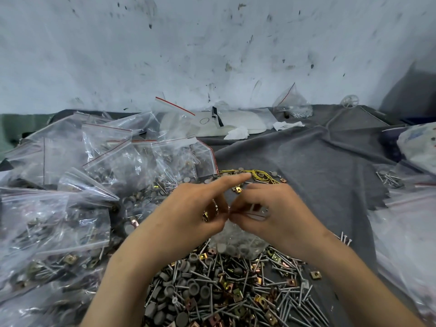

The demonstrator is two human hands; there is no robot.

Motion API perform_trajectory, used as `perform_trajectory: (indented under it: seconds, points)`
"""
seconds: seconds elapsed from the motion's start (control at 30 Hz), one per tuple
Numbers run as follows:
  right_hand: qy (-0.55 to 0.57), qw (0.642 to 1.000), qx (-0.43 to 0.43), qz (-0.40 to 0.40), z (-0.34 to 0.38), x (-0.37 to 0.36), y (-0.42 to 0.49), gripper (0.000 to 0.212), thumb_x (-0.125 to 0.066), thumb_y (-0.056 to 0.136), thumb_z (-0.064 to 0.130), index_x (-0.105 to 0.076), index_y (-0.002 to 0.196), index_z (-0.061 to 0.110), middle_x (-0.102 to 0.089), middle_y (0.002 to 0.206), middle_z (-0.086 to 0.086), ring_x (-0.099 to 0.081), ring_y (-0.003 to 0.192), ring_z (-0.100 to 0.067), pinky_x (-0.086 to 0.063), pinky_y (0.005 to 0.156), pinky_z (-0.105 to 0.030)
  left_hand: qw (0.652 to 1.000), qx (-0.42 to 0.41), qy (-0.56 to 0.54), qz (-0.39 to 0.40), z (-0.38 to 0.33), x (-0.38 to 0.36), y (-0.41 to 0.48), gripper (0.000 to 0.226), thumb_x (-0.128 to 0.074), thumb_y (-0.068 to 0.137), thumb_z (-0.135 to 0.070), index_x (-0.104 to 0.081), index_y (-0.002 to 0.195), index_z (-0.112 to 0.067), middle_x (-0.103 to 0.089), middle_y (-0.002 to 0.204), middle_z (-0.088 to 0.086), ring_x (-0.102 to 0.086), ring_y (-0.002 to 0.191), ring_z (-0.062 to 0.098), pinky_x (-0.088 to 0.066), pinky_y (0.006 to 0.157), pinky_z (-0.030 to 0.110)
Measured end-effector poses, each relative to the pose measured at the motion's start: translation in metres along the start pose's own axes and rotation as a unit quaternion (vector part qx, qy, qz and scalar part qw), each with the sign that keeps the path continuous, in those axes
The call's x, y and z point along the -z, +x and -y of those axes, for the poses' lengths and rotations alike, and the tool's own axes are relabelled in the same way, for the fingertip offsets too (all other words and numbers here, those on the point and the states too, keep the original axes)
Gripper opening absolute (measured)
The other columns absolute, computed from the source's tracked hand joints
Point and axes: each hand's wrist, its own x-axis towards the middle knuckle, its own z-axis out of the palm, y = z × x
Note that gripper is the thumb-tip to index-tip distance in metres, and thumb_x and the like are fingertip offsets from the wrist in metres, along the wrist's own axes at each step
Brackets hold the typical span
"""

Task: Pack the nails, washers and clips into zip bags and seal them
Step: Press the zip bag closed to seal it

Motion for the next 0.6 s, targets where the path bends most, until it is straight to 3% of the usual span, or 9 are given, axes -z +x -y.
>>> perform_trajectory:
  seconds: [0.1,0.23,0.43,0.6]
  points:
    - [0.005,1.0,-0.006,0.007,0.0005,-0.0008,-0.0008,0.008,-0.076,0.073,0.005,-0.073,0.075,0.012,-0.065,0.076,0.009,-0.059,0.077,-0.003,-0.041,0.07,-0.009,1.0,-0.018,0.014,0.018,-0.001,0.0007,-0.0007,0.076,-0.069,0.081,-0.003,-0.04,0.142,-0.038,-0.062,0.074,-0.014,-0.058,0.069,-0.001,-0.035,0.066,0.002]
    - [0.066,0.996,-0.056,0.021,-0.0004,0.0016,-0.0022,0.009,-0.077,0.075,0.01,-0.072,0.076,0.016,-0.063,0.068,0.019,-0.058,0.071,0.008,-0.041,0.068,-0.006,1.0,-0.019,0.004,0.015,0.001,0.0014,-0.0012,0.078,-0.071,0.08,-0.003,-0.04,0.141,-0.041,-0.063,0.074,-0.015,-0.058,0.072,-0.005,-0.036,0.068,0.002]
    - [0.108,0.989,-0.093,0.03,0.0,0.004,-0.0017,0.007,-0.077,0.076,0.012,-0.072,0.078,0.016,-0.071,0.074,0.005,-0.063,0.069,-0.001,-0.05,0.071,-0.021,1.0,-0.003,-0.003,0.004,0.0008,0.0005,-0.0006,0.075,-0.075,0.079,-0.007,-0.044,0.137,-0.042,-0.065,0.078,-0.017,-0.061,0.079,-0.004,-0.042,0.075,0.005]
    - [0.108,0.99,-0.089,0.021,0.0008,0.0049,-0.0023,0.008,-0.077,0.075,0.011,-0.072,0.077,0.016,-0.07,0.073,0.005,-0.062,0.068,-0.002,-0.05,0.07,-0.019,1.0,-0.008,0.005,-0.002,-0.0004,0.0006,-0.0012,0.08,-0.077,0.076,-0.006,-0.042,0.138,-0.044,-0.061,0.074,-0.018,-0.059,0.075,-0.005,-0.038,0.072,0.003]
